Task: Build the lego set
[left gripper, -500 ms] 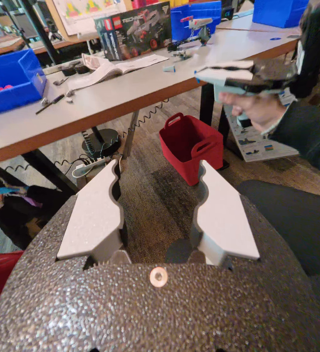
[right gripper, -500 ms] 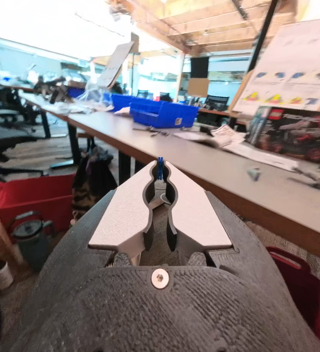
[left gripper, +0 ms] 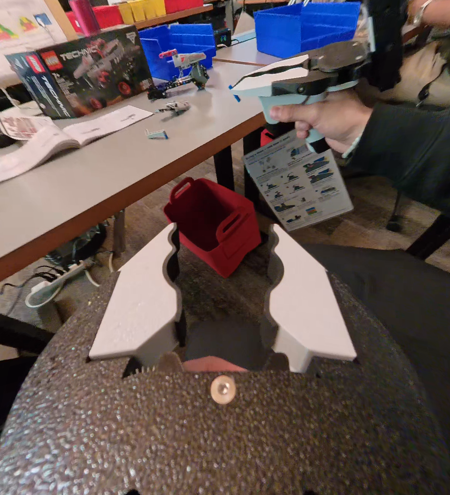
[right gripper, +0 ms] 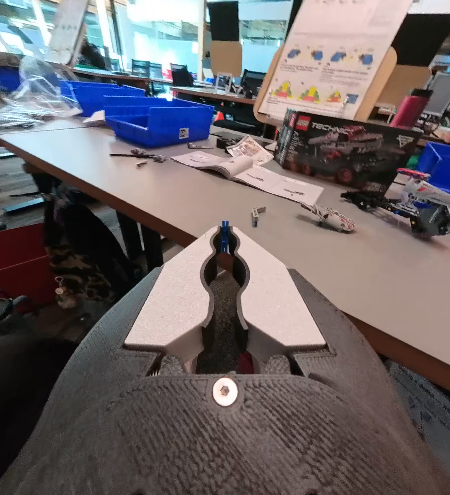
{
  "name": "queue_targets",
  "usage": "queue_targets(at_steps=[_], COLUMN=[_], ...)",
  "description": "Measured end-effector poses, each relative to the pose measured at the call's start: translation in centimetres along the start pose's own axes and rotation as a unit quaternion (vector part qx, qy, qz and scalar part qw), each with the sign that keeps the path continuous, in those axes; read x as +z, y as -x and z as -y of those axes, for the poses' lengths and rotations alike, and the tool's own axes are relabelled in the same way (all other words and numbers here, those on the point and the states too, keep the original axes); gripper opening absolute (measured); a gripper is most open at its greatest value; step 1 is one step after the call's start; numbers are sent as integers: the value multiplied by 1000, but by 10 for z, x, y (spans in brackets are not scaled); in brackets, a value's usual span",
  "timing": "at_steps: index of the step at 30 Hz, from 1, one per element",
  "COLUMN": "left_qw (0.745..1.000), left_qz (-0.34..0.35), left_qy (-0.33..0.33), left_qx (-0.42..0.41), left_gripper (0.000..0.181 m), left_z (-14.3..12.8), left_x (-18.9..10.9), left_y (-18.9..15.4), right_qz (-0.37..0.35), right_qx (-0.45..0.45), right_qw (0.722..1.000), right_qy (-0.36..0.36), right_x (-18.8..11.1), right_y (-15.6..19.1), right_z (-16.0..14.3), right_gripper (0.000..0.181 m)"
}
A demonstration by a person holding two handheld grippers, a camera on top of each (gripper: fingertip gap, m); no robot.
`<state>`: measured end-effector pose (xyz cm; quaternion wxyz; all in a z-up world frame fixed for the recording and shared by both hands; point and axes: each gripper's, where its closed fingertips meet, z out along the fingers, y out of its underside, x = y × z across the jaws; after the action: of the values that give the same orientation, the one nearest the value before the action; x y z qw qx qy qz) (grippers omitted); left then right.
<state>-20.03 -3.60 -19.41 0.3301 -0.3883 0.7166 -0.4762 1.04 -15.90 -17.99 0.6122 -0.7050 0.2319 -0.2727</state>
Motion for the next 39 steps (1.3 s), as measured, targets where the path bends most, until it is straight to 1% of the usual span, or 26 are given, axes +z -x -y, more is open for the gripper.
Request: queue_targets(at_steps=[1, 3, 5, 8, 10, 13, 15, 16, 17, 19, 20, 22, 25, 28, 31, 33, 35, 37, 39], left_qw=[1000, 1000, 1000, 999, 998, 996, 997, 997, 998, 999, 999, 1000, 999, 995, 991, 990, 991, 992, 994], left_qz=[-9, -18, -11, -7, 3, 9, 9, 13, 17, 20, 16, 0, -40, -92, -124, -132, -130, -117, -99], left_qy=[-4, -9, -1, 21, 27, 25, 30, 35, 37, 31, 25, 7, -20, -38, -40, -40, -40, -43, -44], left_qx=[-9, -17, -19, -34, -53, -80, -76, -66, -52, -31, -26, -18, -10, -18, -11, -1, 6, 16, 17], left_gripper=[63, 56, 56, 56, 56, 49, 48, 48, 48, 47, 47, 49, 49, 49, 49, 48, 49, 49, 49], left_z=[-1, -8, -23, -49, -62, -70, -67, -64, -60, -48, -39, -19, 19, 54, 80, 92, 98, 96, 90], left_x=[4, 10, 18, 28, 31, 32, 33, 34, 35, 44, 52, 73, 115, 155, 182, 189, 189, 186, 186], left_y=[0, 6, 20, 47, 71, 104, 123, 133, 144, 161, 167, 177, 183, 180, 180, 184, 191, 203, 218], right_qz=[-5, -15, -33, -57, -60, -71, -89, -98, -113, -96, -91, -89, -84, -91, -87, -88, -82, -60, -37], right_qx=[6, 17, 27, -9, -30, -34, -50, -73, -86, -81, -74, -73, -69, -24, 29, 32, 17, 11, 30], right_qw=[1000, 999, 998, 995, 990, 984, 975, 975, 970, 962, 962, 965, 969, 979, 984, 985, 984, 981, 974], right_qy=[8, 32, 49, 87, 122, 157, 196, 185, 195, 242, 245, 236, 223, 178, 151, 146, 160, 186, 221], right_x=[8, 27, 49, 89, 118, 149, 156, 159, 158, 158, 158, 153, 146, 143, 141, 140, 142, 144, 147], right_y=[-6, -19, -34, -61, -76, -93, -101, -104, -109, -108, -108, -109, -106, -108, -111, -111, -109, -106, -105], right_z=[-4, -13, -19, -28, -40, -58, -67, -62, -63, -77, -80, -78, -78, -73, -71, -70, -71, -75, -81], right_gripper=[3, 3, 3, 3, 3, 3, 3, 3, 3, 3, 3, 3, 3, 3, 3, 3, 3, 3, 3])
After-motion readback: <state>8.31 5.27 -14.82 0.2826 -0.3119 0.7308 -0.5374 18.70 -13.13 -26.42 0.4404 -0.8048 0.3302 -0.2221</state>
